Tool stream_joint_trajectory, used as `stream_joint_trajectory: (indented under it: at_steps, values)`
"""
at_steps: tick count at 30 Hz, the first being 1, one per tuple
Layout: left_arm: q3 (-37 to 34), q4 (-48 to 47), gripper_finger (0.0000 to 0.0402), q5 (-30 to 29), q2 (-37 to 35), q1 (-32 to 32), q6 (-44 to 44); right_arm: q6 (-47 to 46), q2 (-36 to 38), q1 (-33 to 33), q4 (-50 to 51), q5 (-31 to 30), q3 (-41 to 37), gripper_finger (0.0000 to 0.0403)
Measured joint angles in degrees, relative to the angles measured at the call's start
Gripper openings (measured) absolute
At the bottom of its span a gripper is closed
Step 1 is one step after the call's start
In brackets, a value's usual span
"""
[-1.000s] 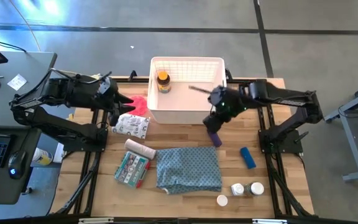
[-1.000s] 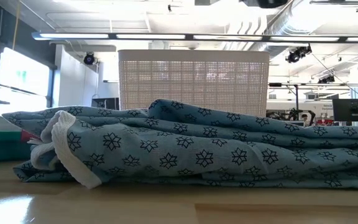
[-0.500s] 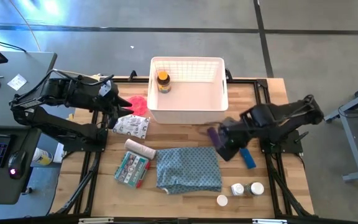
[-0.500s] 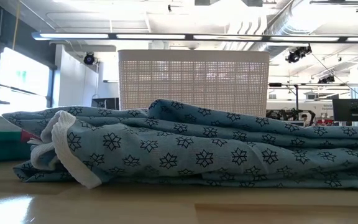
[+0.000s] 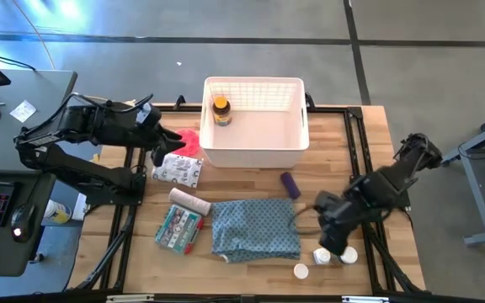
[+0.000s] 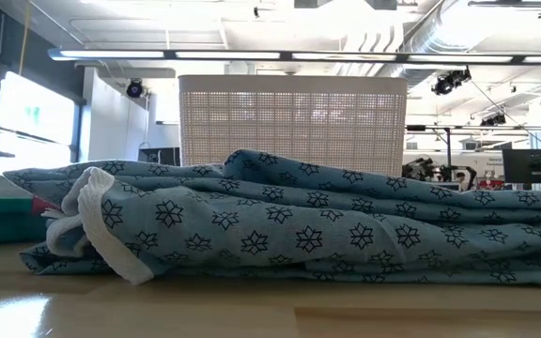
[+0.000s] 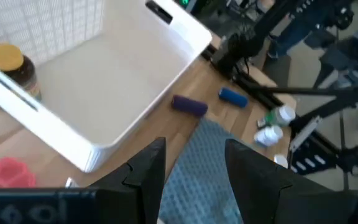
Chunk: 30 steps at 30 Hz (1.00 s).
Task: Pick & place medical supplies in basket/bin
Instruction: Put the green pill bottle into the white bin
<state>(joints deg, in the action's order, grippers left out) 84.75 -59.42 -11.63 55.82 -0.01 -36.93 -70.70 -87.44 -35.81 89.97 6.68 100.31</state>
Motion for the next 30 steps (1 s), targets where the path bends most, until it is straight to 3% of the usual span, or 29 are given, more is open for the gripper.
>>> stream_joint_trajectory:
  at_steps: [10,16,22,30]
  values:
    - [0.04,9.64,0.02,1.44,3.78,-0.02,-3.95,0.96,-0.16,-10.28,0.04,-8.28,0.0,0.0167]
    - [-0.02,15.73,0.02,0.47,8.12,-0.02,-4.02,5.21,-0.48,-15.6,0.06,-15.12,0.0,0.0179]
    - [0.04,27.74,0.02,3.69,11.26,-2.16,-3.44,3.11,-0.63,-19.57,-0.25,-15.53,-1.01,0.0171]
    - [-0.02,34.06,0.02,2.9,12.01,-4.24,-0.61,-4.78,-0.63,-23.89,-3.59,-12.19,-14.68,0.0196]
